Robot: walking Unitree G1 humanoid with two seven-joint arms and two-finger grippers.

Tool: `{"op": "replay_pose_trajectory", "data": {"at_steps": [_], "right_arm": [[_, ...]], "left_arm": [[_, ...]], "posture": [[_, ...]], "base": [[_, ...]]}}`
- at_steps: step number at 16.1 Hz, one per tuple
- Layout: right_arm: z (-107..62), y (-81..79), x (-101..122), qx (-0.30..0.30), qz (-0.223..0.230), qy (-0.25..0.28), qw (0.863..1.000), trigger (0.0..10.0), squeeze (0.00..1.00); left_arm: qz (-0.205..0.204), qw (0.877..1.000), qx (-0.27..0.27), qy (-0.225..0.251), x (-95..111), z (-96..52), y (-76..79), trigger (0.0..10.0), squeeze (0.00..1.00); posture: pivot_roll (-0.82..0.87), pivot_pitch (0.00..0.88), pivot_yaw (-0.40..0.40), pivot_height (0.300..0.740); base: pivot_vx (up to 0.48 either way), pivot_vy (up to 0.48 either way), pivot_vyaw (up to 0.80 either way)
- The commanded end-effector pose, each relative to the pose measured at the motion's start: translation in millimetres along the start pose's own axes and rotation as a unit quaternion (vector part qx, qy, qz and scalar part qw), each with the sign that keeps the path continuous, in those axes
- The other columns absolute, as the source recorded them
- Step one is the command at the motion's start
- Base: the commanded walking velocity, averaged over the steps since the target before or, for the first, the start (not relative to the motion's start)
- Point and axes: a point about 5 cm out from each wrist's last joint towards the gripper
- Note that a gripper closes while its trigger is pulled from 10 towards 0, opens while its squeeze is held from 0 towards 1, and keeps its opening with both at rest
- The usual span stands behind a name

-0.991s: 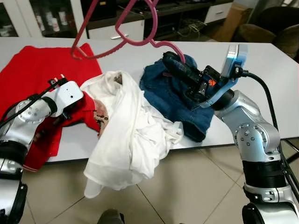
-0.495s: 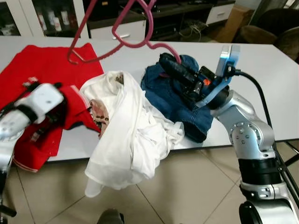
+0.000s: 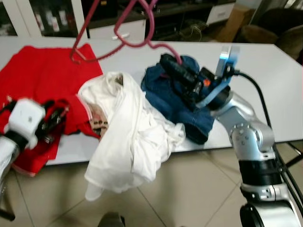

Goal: Hang hanger

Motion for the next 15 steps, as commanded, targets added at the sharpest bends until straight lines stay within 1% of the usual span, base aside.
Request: {"op": "replay_pose_trajectory", "data": {"at_steps": [1,2,3,4,5,6,7,8,9,10,11,12,13,14,15], "right_arm": [[0.1,0.8,5,0.0,-0.01,0.003,1.0,10.0,0.0],[0.9,1.1,3,0.001,-0.008,0.002,1.0,10.0,0.0],[2.7,1.1,2,0.004,-0.006,0.002,1.0,10.0,0.0],[4.2,0.7,2,0.007,-0.006,0.003,1.0,10.0,0.0],[5.2,0.6,2,0.007,-0.005,0.004,1.0,10.0,0.0],[6.5,0.2,2,0.008,-0.005,0.006,1.0,10.0,0.0],[6.9,-0.3,2,0.008,-0.005,0.006,1.0,10.0,0.0],[6.6,-0.6,1,0.008,-0.006,0.006,1.0,10.0,0.0],[5.9,-0.9,0,0.008,-0.007,0.004,1.0,10.0,0.0],[5.5,-1.1,0,0.007,-0.008,0.003,1.0,10.0,0.0],[5.9,-1.6,0,0.007,-0.008,0.004,1.0,10.0,0.0],[5.3,-2.4,0,0.007,-0.009,0.004,1.0,10.0,0.0],[4.2,-2.2,-1,0.005,-0.01,0.003,1.0,10.0,0.0],[3.9,-2.0,-1,0.005,-0.01,0.002,1.0,10.0,0.0],[3.2,-2.3,-1,0.005,-0.01,0.001,1.0,10.0,0.0]], "left_arm": [[0.028,0.999,-0.003,0.016,12,-1.4,-4.8,10.0,0.0],[0.102,0.995,-0.01,0.019,18,-5.4,-6.0,10.0,0.0],[0.156,0.987,-0.01,0.025,23,-5.7,-8.1,10.0,0.0],[0.168,0.986,-0.001,0.021,23,-6.5,-10.6,10.0,0.0],[0.157,0.988,0.007,0.012,21,-7.3,-12.6,10.0,0.6],[0.097,0.995,0.031,-0.01,17,-11.6,-15.7,10.0,1.0],[0.027,0.998,0.057,-0.019,15,-14.4,-16.4,10.0,1.0],[-0.039,0.996,0.072,-0.025,11,-14.9,-13.9,10.0,1.0],[-0.115,0.99,0.079,-0.031,4,-13.0,-0.2,10.0,0.0],[-0.154,0.984,0.086,-0.031,2,-12.2,8.4,10.0,0.0],[-0.179,0.978,0.103,-0.033,-1,-13.5,11.8,10.0,0.0],[-0.216,0.964,0.137,-0.073,-15,-23.3,21.4,10.0,0.0],[-0.22,0.956,0.161,-0.103,-20,-32.8,23.6,10.0,0.0],[-0.22,0.954,0.17,-0.112,-20,-35.9,23.5,10.0,0.0],[-0.219,0.946,0.207,-0.118,-16,-42.4,20.5,10.0,0.0]], "posture": [[0.16,0.033,-0.075,0.74],[0.17,0.033,-0.081,0.74],[0.18,0.031,-0.081,0.74],[0.18,0.029,-0.081,0.74],[0.18,0.027,-0.082,0.74],[0.18,0.026,-0.081,0.74],[0.18,0.026,-0.079,0.74],[0.18,0.025,-0.078,0.74],[0.19,0.027,-0.075,0.74],[0.19,0.027,-0.075,0.74],[0.18,0.031,-0.07,0.74],[0.18,0.035,-0.065,0.74],[0.19,0.038,-0.066,0.74],[0.19,0.038,-0.066,0.74],[0.2,0.042,-0.064,0.74]], "base": [[0.0,0.0,0.0],[0.0,0.0,0.0],[0.0,0.0,0.0],[0.0,0.0,0.0],[0.0,0.0,0.0],[0.0,0.0,0.0],[0.0,0.0,0.0],[0.0,0.0,0.0],[0.0,0.0,0.0],[0.0,0.0,0.0],[0.0,0.0,0.0],[0.0,0.0,0.0],[0.0,0.0,0.0],[0.0,0.0,0.0],[0.0,0.0,0.0]]}}
Point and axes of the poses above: a point about 5 cm out from each wrist's last joint towards the gripper, its own z axis pointing out of the wrist towards the gripper, its own x axis along the axis of the wrist's last joint, y = z × x, and after that the axes turned 2 degrees about -z, right-handed
